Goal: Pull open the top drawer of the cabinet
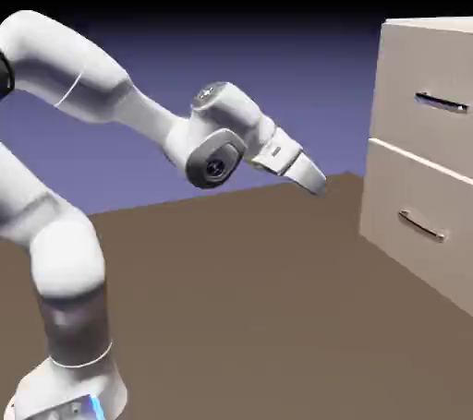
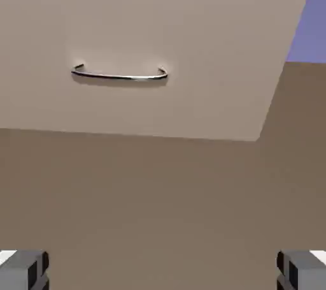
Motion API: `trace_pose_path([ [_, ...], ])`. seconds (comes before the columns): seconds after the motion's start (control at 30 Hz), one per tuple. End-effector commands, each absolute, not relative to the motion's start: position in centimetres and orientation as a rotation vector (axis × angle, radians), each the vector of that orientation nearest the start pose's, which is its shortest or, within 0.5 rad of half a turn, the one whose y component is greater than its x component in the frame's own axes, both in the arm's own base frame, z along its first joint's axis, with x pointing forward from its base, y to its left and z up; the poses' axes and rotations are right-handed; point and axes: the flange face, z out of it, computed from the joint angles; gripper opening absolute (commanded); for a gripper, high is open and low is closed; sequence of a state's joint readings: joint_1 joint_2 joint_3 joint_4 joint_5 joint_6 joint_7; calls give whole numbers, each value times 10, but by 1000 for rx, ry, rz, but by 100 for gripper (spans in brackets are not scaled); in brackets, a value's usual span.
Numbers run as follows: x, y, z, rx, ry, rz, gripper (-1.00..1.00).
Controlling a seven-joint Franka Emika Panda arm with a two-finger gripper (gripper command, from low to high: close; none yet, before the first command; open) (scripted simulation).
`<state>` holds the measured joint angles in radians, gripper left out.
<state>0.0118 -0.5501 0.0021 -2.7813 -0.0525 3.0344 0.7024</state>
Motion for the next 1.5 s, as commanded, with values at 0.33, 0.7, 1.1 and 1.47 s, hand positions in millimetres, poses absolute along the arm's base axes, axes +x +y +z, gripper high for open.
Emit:
trace_pose_path([
  [0.33,461,52,504,-2954,-266,-1379,0],
  [0.7,518,86,522,-2970,-1598,-1502,0],
  [1.1,577,107,523,-2348,-3168,-1253,0],
  [1.47,631,109,515,414,1770,179,0],
])
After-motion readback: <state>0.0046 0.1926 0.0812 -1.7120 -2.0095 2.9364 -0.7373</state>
